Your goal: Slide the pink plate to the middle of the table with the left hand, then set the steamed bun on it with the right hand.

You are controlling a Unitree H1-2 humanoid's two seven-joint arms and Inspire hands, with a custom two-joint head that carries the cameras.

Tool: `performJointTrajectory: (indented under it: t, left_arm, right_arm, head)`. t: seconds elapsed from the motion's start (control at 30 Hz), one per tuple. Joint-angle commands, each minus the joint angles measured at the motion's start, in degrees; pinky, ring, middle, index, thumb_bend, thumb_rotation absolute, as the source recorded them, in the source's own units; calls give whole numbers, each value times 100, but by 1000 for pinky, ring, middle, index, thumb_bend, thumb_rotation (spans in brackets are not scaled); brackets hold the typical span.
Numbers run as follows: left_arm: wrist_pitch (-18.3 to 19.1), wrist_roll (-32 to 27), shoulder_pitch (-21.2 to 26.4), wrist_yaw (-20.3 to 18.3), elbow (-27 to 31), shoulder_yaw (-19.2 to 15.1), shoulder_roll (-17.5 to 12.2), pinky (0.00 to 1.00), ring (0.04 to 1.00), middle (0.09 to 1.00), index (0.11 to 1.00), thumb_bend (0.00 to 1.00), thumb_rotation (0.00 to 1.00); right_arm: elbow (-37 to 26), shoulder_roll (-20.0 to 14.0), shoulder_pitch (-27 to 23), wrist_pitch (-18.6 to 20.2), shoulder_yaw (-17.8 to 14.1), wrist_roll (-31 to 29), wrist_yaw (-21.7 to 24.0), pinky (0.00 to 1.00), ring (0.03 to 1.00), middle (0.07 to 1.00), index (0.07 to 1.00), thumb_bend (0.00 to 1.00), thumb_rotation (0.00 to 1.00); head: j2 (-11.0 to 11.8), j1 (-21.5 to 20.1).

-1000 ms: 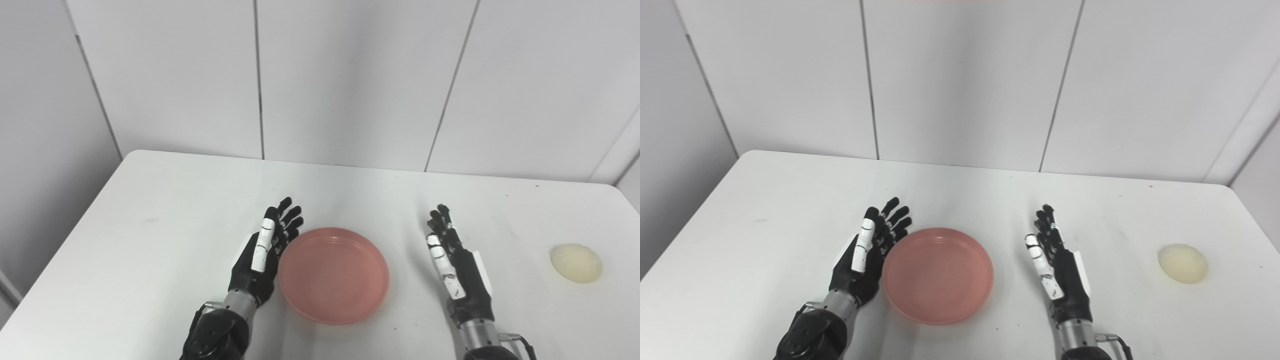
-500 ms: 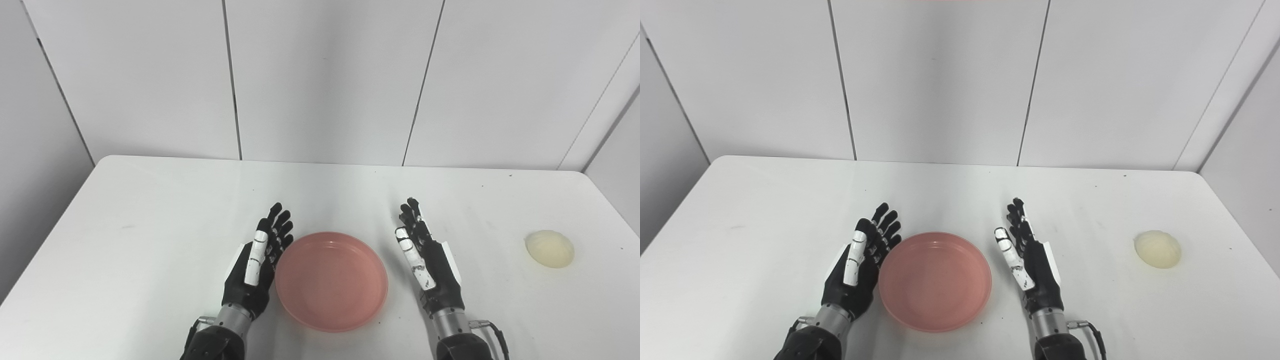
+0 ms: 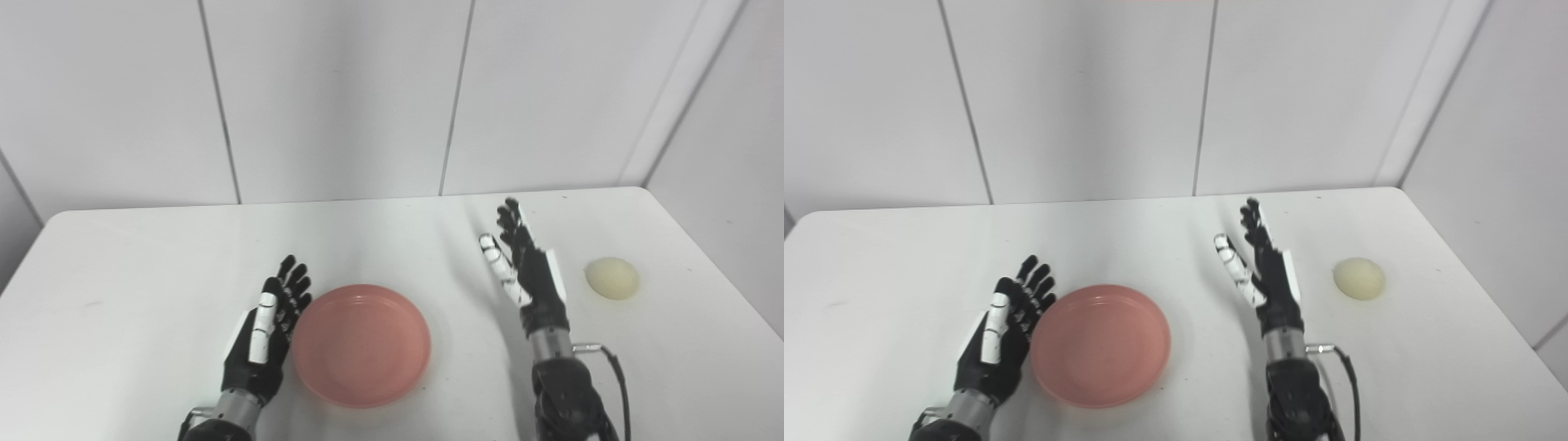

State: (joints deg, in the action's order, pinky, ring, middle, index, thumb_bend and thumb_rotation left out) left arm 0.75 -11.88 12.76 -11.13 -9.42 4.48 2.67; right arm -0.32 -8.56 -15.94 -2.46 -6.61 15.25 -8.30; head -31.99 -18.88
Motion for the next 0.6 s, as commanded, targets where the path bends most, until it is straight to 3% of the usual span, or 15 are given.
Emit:
performJointTrajectory:
  t: [0.0, 0.13, 0.2, 0.3, 0.57]
  left_arm:
    - [-37, 86, -25, 5, -118, -33, -65, 1000, 1000, 1000, 1000, 612, 987]
    - [-85, 72, 15, -10, -198, -80, -123, 1000, 1000, 1000, 1000, 632, 986]
    - [-150, 90, 46, 9, -246, -110, -148, 1000, 1000, 1000, 1000, 636, 981]
    - [-183, 48, 100, -48, -307, -145, -204, 1000, 1000, 1000, 1000, 639, 980]
    - [-276, 11, 135, -129, -381, -192, -283, 1000, 997, 1000, 978, 618, 984]
  right_arm:
    - [-298, -223, -240, 246, -48, 338, -108, 864, 911, 915, 937, 571, 723]
    - [-509, -413, -347, 986, -119, 793, -122, 825, 885, 896, 911, 631, 574]
    - [-532, -482, -384, 1152, -121, 936, -142, 820, 884, 897, 908, 651, 515]
    - [-497, -661, -427, 1317, -2, 1420, -229, 712, 822, 871, 889, 649, 395]
    - [-473, -1116, -518, 2049, 35, 2270, -187, 715, 818, 859, 876, 706, 351]
  head:
    - [21, -156]
    - [23, -509]
    - [46, -696]
    - [89, -924]
    - [88, -1091]
